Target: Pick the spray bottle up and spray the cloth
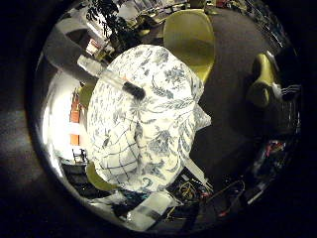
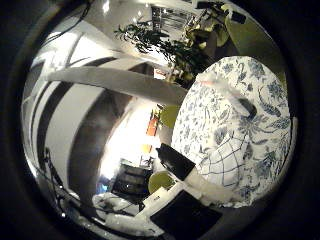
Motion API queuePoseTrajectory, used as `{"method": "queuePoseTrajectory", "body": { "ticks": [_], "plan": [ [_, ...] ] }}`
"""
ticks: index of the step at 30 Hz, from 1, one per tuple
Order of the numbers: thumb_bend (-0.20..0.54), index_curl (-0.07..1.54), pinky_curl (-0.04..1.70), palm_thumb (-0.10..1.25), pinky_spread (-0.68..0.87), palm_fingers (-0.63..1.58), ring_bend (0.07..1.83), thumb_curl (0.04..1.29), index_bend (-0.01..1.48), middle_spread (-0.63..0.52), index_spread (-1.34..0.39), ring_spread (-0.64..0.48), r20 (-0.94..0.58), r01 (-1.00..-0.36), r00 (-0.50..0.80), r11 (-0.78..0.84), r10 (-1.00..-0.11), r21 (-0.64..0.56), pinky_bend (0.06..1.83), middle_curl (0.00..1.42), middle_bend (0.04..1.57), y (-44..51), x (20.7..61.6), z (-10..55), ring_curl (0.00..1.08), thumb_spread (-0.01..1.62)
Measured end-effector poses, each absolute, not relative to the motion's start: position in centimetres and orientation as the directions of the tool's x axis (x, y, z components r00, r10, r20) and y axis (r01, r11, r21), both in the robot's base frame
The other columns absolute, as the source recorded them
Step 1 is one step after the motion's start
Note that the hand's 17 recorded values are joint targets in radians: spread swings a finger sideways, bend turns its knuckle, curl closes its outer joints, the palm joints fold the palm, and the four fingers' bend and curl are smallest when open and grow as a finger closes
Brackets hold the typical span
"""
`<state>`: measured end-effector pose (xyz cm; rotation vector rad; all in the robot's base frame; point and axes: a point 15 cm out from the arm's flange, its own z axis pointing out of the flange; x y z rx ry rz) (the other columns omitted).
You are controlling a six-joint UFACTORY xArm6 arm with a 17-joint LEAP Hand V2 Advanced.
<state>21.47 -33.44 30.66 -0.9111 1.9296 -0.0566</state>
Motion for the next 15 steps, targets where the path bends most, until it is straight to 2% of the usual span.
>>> {"method": "queuePoseTrajectory", "body": {
  "ticks": [7,15],
  "plan": [
    [-0.022,0.27,0.28,0.53,0.38,0.12,0.38,0.3,0.17,0.17,-0.17,0.22,-0.806,-0.497,-0.233,0.779,-0.544,-0.382,0.48,0.34,0.34,-36.1,18.7,25.6,0.25,1.02],
    [-0.027,0.29,0.28,0.53,0.38,0.12,0.34,0.3,0.16,0.17,-0.17,0.24,-0.848,-0.446,-0.112,0.789,-0.518,-0.423,0.43,0.34,0.31,-36.5,20.0,22.8,0.25,1.02]
  ]
}}
